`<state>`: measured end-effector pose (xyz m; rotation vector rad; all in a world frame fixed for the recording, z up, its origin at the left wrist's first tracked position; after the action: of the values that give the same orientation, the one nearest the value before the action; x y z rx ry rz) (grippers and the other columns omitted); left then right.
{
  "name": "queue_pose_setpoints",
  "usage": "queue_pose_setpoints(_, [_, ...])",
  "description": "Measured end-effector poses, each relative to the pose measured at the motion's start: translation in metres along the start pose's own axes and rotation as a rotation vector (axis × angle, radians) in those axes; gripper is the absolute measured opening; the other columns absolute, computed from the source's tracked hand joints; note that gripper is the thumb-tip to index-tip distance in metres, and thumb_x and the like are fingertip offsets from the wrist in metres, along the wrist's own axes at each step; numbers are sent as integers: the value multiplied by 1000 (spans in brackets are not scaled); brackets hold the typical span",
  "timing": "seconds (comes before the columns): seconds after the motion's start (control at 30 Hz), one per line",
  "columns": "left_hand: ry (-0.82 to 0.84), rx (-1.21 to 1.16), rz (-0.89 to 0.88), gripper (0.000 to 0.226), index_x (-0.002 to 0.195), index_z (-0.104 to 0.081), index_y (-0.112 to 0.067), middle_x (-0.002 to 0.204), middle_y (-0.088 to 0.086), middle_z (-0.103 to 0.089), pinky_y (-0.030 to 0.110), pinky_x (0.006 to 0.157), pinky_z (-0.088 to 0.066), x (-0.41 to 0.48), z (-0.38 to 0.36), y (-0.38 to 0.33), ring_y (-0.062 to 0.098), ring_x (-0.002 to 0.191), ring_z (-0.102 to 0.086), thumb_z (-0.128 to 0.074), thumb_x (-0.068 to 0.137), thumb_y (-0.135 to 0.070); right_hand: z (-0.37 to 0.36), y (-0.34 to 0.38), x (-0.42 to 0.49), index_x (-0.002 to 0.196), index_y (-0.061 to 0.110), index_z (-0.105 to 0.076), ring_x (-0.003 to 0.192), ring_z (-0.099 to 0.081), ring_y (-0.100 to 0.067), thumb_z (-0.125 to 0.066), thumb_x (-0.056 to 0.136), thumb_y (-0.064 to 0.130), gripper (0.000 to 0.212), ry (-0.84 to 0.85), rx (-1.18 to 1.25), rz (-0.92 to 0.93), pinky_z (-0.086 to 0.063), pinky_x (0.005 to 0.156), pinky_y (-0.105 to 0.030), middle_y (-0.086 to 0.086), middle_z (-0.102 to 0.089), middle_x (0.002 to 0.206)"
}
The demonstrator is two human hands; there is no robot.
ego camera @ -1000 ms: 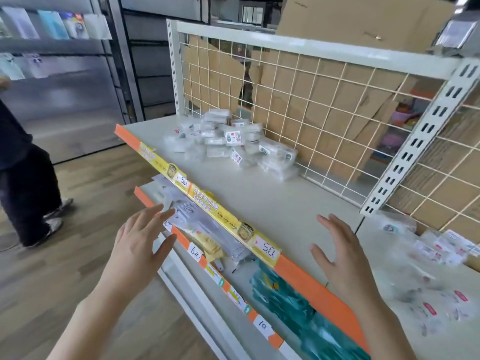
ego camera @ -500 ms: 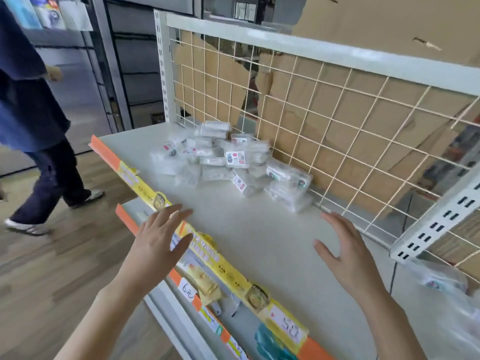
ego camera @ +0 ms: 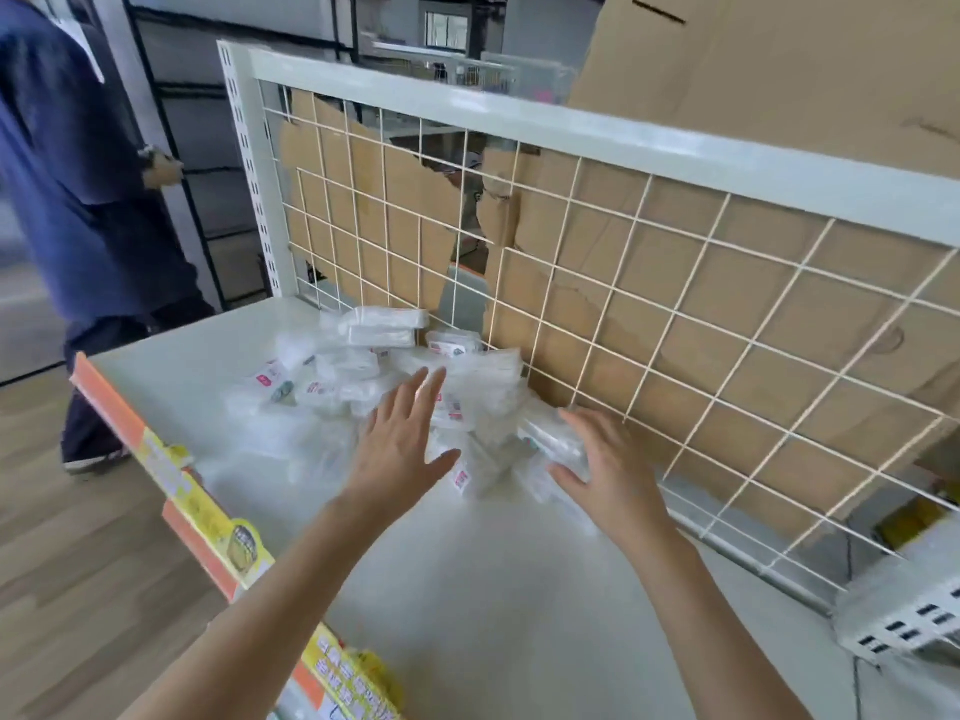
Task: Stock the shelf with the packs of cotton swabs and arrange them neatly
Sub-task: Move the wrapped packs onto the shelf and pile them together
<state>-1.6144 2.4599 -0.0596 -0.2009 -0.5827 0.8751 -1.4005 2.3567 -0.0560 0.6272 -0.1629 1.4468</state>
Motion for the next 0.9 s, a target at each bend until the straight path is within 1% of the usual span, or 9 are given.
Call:
queue_pose_setpoints(0.1, [48, 77, -26, 93, 150, -15, -23, 153, 5, -24, 38, 109, -23, 20, -15, 3, 26, 138, -23, -73, 78, -34, -13, 2, 11, 112, 10, -63, 91, -66, -30, -80, 59, 28, 58, -26, -142, 21, -51, 75, -39, -7, -66, 102])
queue_pose_setpoints(0.2, [19, 98, -16, 79, 146, -28, -20, 146, 4, -34, 35, 105, -27, 33, -21, 4, 26, 133, -30, -70, 79, -23, -15, 3, 17, 108, 11, -66, 81, -67, -27, -90, 46, 15, 66, -55, -204, -3, -52, 67, -35, -3, -67, 92])
queue_pose_setpoints(0.3, [-11, 73, -3, 74, 138, -42, -14, 134, 10, -45, 38, 99, -34, 38, -20, 5, 32, 120, -43, -74, 72, -16, -15, 7, 19, 109, 13, -65, 82, -66, -29, -87, 51, 12, 62, -59, -185, -45, -51, 68, -38, -4, -66, 92])
queue_pose_setpoints(0.4, [-104, 19, -31, 76, 130, -48, -10, 118, 14, -51, 44, 87, -42, 35, -10, 6, 38, 104, -52, -79, 61, -14, -4, 14, 12, 116, 11, -61, 91, -63, -33, -79, 63, 11, 56, -80, -85, -69, -50, 76, -42, -8, -64, 100])
queue_pose_setpoints(0.5, [-163, -31, -77, 75, 127, -48, -11, 111, 15, -48, 44, 82, -44, 20, 9, 6, 38, 94, -54, -79, 59, -13, 19, 21, -6, 124, 14, -57, 103, -58, -27, -73, 74, 12, 53, -113, 12, -135, -45, 83, -35, -6, -60, 112])
queue_pose_setpoints(0.6, [-158, -50, -109, 73, 127, -48, -15, 110, 12, -47, 45, 81, -45, -5, 30, 6, 38, 93, -54, -79, 60, -14, 47, 31, -38, 125, 22, -56, 101, -55, -18, -73, 76, 20, 52, -177, 20, -177, -40, 79, -26, 1, -62, 115])
queue_pose_setpoints(0.67, [-135, -45, -130, 72, 127, -48, -18, 107, 9, -47, 43, 77, -45, -24, 44, 8, 36, 91, -56, -76, 60, -21, 65, 38, -65, 125, 24, -55, 102, -57, -19, -72, 78, 25, 50, -174, 6, -233, -43, 78, -30, 4, -61, 115])
queue_pose_setpoints(0.77, [-94, -30, -143, 73, 128, -48, -19, 104, 5, -48, 41, 75, -45, -55, 59, 8, 32, 87, -60, -52, 60, -45, 86, 42, -111, 126, 23, -55, 103, -59, -22, -72, 78, 26, 51, -196, -34, -315, -45, 77, -32, 2, -60, 115])
queue_pose_setpoints(0.9, [-62, -46, -194, 77, 131, -46, -20, 102, 4, -51, 41, 72, -47, -99, 66, -3, 33, 83, -61, -46, 60, -50, 102, 52, -174, 124, 20, -57, 101, -61, -23, -77, 74, 20, 54, -220, -62, -399, -46, 79, -31, 1, -61, 114])
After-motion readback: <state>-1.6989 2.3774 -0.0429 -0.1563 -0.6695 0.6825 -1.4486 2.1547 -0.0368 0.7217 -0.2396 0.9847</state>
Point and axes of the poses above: each hand's wrist, its own x-axis towards the middle knuckle, its own z-axis out of the back of the hand, y = z × x, the point moved 1 cm from there along x, towards the middle knuckle
